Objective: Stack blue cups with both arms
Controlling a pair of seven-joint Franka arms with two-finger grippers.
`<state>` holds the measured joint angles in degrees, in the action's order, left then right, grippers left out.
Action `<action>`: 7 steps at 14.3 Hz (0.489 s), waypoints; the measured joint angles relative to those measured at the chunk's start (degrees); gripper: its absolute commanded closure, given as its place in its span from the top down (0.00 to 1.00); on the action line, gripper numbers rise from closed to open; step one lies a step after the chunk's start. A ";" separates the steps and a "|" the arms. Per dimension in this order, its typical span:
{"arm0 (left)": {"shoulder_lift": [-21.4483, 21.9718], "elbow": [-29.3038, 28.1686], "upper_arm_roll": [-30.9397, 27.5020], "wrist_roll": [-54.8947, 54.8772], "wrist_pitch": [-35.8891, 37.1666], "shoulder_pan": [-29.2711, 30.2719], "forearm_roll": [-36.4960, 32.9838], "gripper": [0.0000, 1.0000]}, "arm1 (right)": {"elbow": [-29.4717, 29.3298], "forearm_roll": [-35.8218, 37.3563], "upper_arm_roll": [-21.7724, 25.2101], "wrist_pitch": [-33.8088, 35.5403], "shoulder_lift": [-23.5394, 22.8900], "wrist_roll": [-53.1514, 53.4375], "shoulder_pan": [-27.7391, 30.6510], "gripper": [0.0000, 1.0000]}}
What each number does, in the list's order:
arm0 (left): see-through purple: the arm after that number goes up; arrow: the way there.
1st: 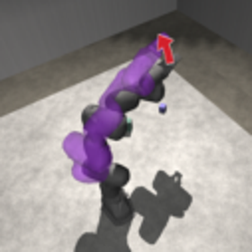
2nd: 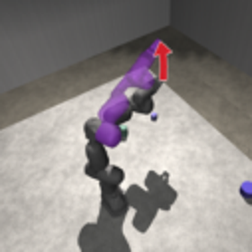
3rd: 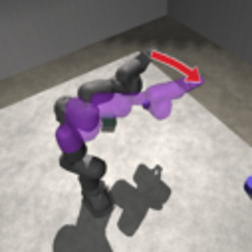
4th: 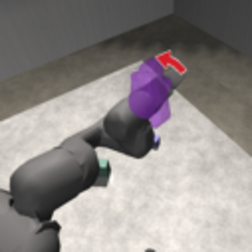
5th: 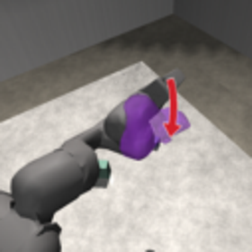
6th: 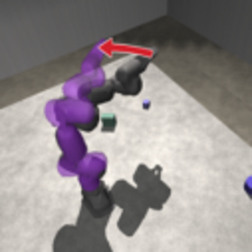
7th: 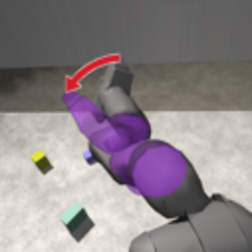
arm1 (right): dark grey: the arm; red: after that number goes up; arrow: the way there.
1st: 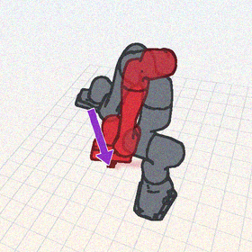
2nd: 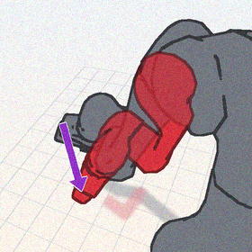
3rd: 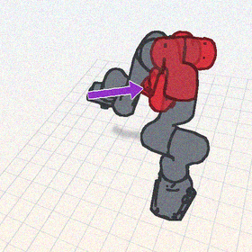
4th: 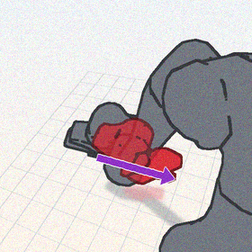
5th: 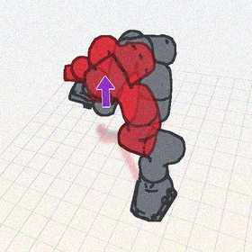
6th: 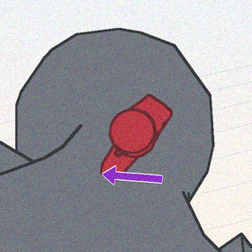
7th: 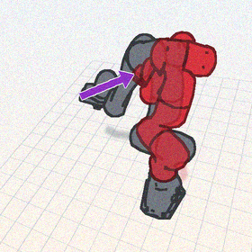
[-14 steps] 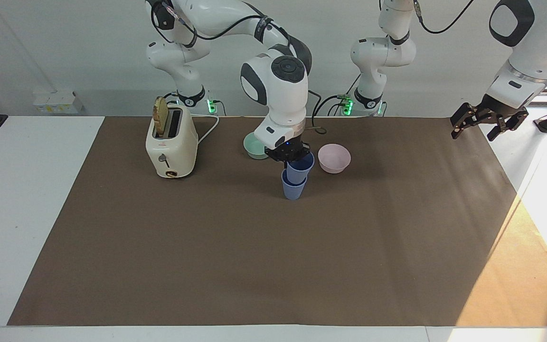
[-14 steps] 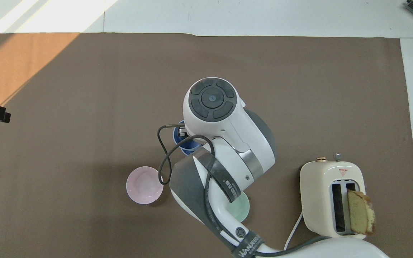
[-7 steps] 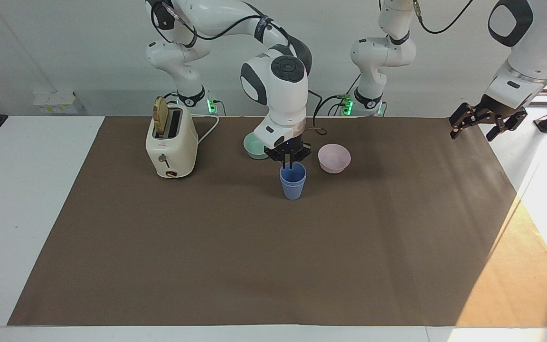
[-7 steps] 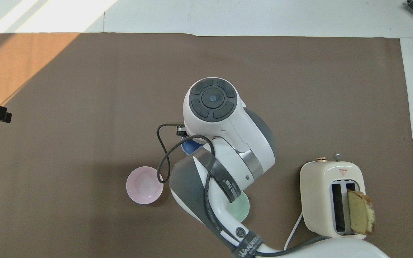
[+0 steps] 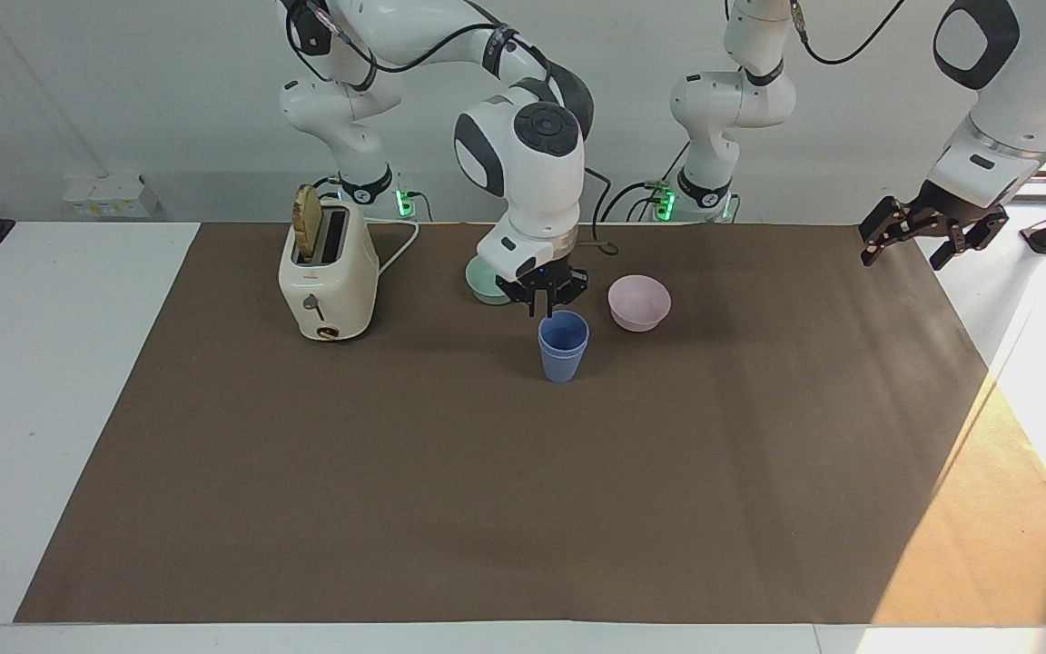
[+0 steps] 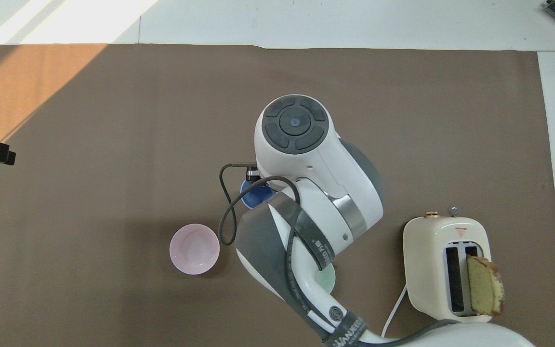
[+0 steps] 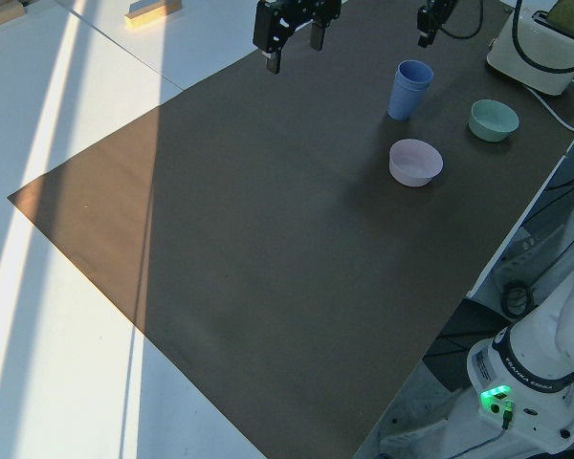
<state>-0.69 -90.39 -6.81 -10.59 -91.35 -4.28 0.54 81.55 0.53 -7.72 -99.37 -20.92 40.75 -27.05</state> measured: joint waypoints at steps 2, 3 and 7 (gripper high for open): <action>0.00 0.00 0.01 0.00 0.00 0.00 0.00 1.00 | -0.80 0.35 0.06 2.86 2.16 -0.74 2.72 1.00; 0.00 0.00 0.03 0.00 0.00 0.00 0.00 1.00 | -0.95 0.75 0.12 3.22 3.52 -2.41 3.96 1.00; 0.00 0.00 0.07 0.00 0.00 0.00 0.00 1.00 | -1.37 1.17 0.86 6.93 8.92 -11.81 11.20 1.00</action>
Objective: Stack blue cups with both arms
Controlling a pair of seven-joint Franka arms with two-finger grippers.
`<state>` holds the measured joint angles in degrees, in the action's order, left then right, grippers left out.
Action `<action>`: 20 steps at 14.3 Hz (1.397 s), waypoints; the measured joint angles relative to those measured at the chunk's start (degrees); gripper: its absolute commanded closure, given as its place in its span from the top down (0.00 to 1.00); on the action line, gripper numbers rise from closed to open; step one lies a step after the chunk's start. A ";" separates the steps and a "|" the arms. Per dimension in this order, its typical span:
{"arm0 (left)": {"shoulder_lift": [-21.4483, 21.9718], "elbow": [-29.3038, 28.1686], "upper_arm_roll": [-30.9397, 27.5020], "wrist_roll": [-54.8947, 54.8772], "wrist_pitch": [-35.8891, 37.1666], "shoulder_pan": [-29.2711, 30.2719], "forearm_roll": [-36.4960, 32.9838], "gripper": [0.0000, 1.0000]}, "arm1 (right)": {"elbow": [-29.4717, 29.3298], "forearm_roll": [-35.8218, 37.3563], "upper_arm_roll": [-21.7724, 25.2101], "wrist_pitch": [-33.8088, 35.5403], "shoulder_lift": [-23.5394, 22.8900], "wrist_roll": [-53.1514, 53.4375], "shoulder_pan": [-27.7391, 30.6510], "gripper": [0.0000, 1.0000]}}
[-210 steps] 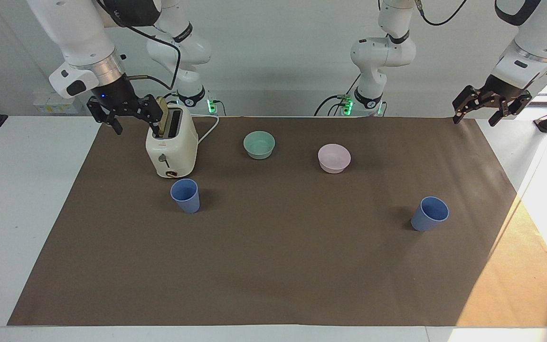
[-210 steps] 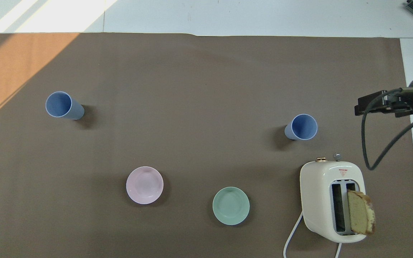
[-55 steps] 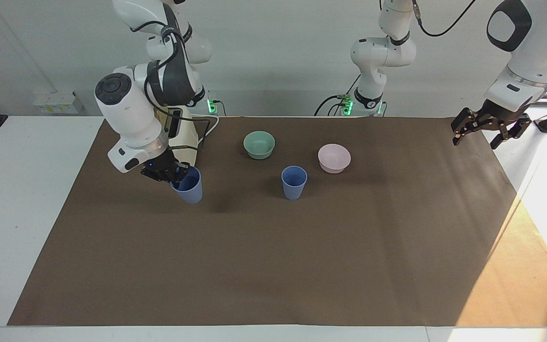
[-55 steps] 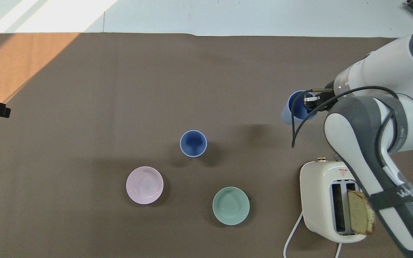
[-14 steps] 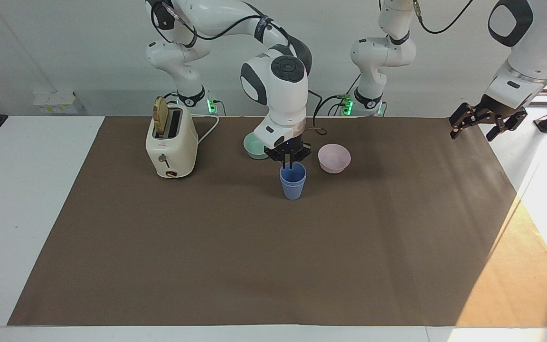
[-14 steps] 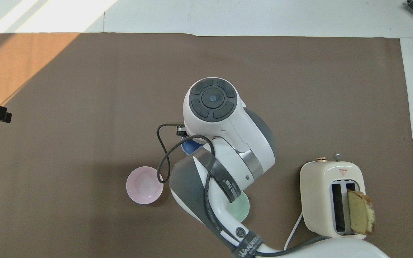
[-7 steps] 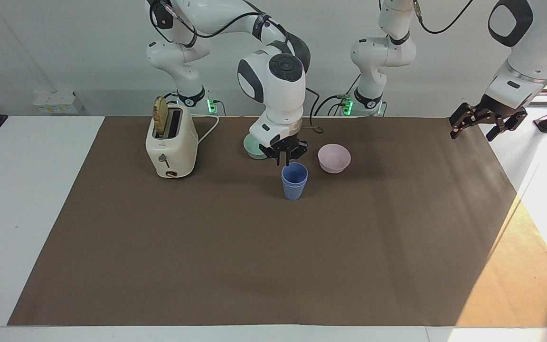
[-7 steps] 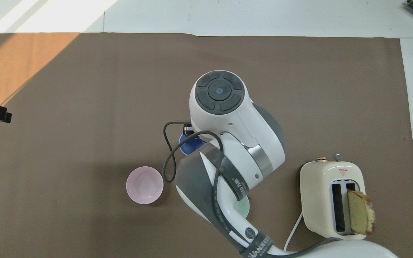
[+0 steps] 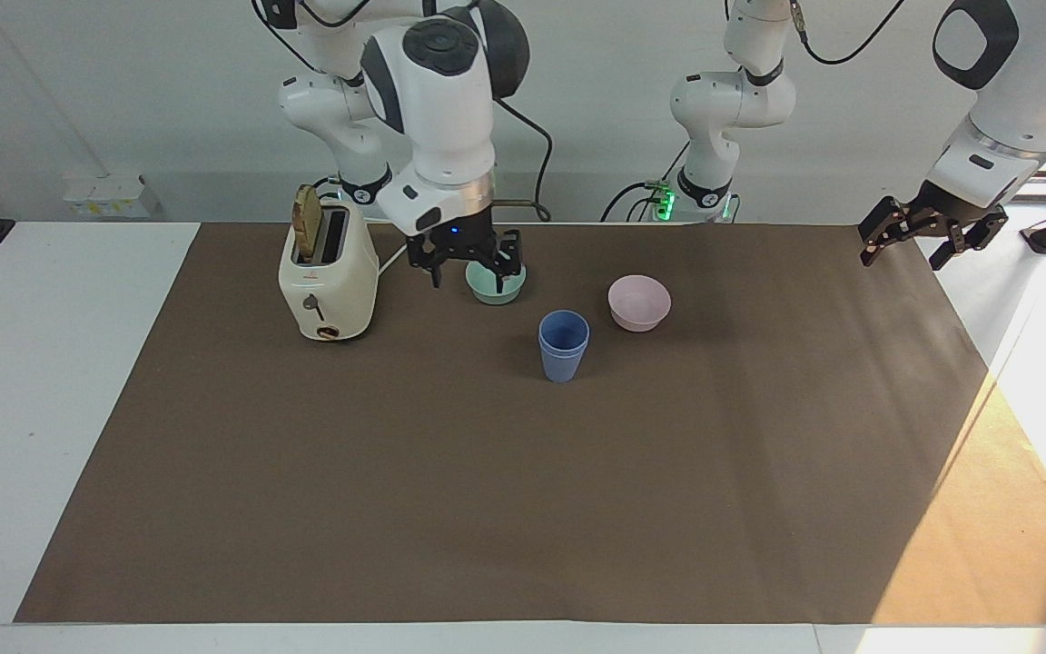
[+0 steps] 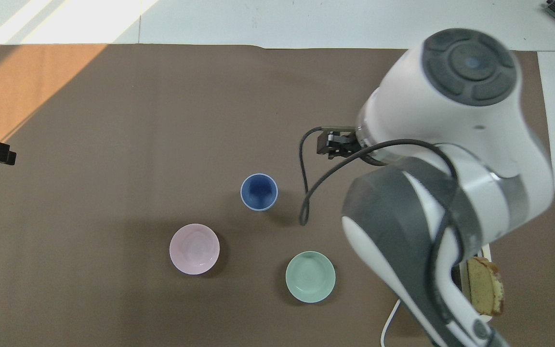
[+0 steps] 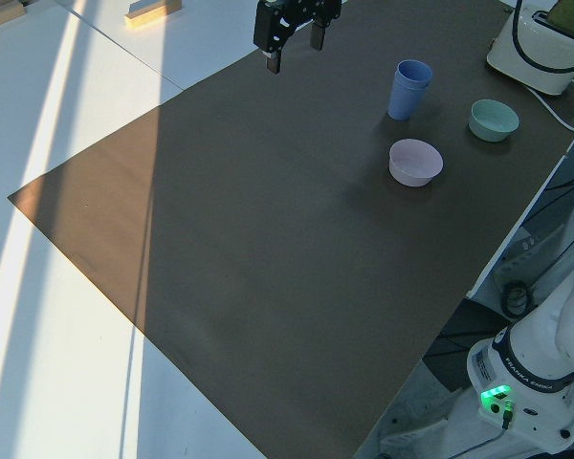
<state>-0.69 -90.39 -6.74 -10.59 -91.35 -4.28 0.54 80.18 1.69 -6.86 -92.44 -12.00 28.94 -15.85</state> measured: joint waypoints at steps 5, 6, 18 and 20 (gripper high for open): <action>0.00 0.00 0.04 0.00 0.00 0.00 0.00 1.00 | -4.22 0.00 0.71 10.82 3.32 -18.67 11.18 1.00; 0.00 0.00 0.05 0.00 0.00 0.00 0.00 1.00 | -4.98 -0.02 0.73 12.20 4.00 -19.53 12.23 1.00; 0.00 0.00 0.05 0.00 0.00 0.00 0.00 1.00 | 1.68 -4.68 1.77 13.47 12.44 -24.35 21.31 1.00; 0.00 0.00 0.05 0.00 0.00 0.00 0.00 1.00 | 3.58 -4.68 1.77 12.32 12.87 -24.73 21.31 1.00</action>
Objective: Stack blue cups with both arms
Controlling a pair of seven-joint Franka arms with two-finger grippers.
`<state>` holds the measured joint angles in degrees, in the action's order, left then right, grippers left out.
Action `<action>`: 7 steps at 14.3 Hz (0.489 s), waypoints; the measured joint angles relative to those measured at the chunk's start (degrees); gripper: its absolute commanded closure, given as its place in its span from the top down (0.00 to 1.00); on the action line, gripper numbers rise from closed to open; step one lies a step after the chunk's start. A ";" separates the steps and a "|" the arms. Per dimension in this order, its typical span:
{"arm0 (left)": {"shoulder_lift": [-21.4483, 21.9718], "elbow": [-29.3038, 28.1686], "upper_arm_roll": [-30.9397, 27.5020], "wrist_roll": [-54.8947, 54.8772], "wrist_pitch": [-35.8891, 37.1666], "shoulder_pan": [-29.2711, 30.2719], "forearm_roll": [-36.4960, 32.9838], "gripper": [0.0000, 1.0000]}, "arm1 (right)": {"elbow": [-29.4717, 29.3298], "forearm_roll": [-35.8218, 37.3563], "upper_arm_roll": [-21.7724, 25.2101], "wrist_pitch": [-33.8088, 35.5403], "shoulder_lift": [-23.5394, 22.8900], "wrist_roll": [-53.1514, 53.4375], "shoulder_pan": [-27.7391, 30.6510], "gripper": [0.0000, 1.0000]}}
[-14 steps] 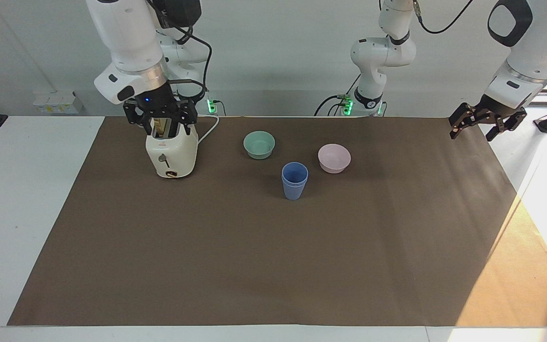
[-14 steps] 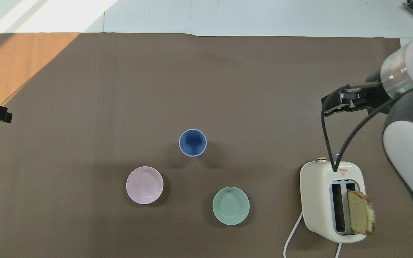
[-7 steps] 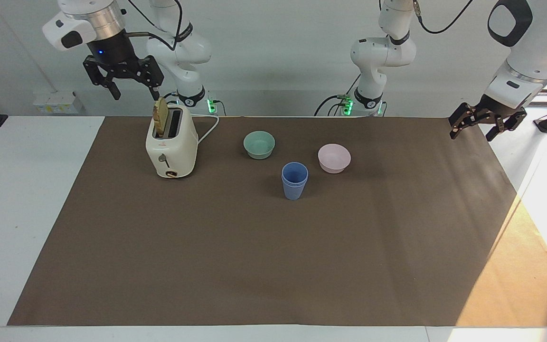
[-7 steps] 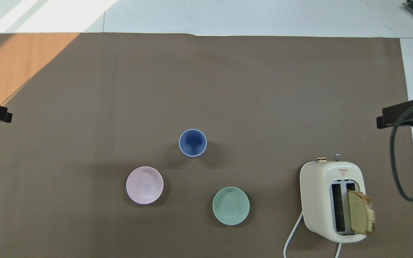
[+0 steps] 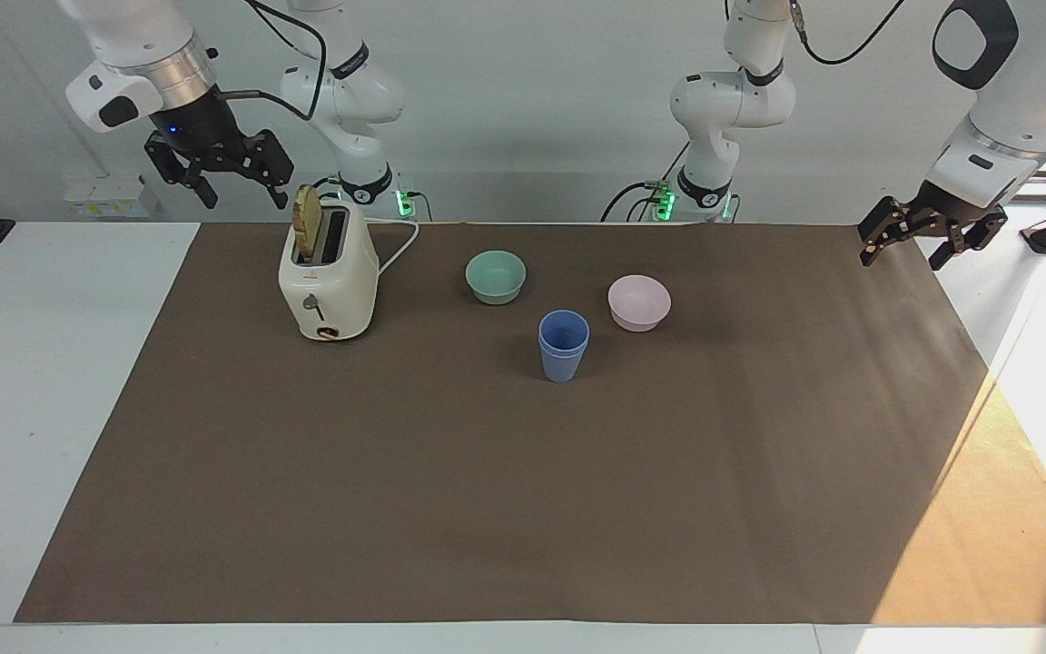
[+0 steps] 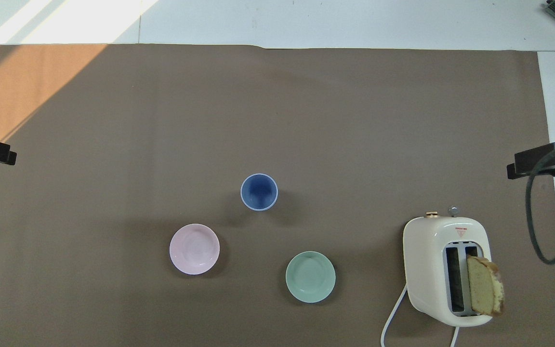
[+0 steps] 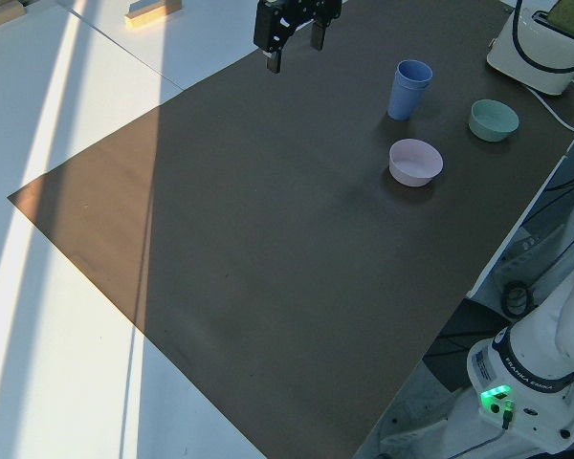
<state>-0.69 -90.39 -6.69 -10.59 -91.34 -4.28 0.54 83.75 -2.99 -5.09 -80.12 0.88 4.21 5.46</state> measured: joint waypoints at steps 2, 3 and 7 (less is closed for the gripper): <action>0.00 0.00 0.00 0.00 0.00 0.00 0.00 1.00 | 0.85 0.00 0.00 -1.17 0.19 -0.05 0.00 1.00; 0.00 0.00 0.00 0.00 0.00 0.00 0.00 1.00 | 1.00 0.00 0.00 -1.61 0.20 -0.05 0.00 1.00; 0.00 0.00 0.00 0.00 0.00 0.00 0.00 1.00 | 1.18 0.00 -0.11 -1.96 0.22 -0.05 -0.03 1.00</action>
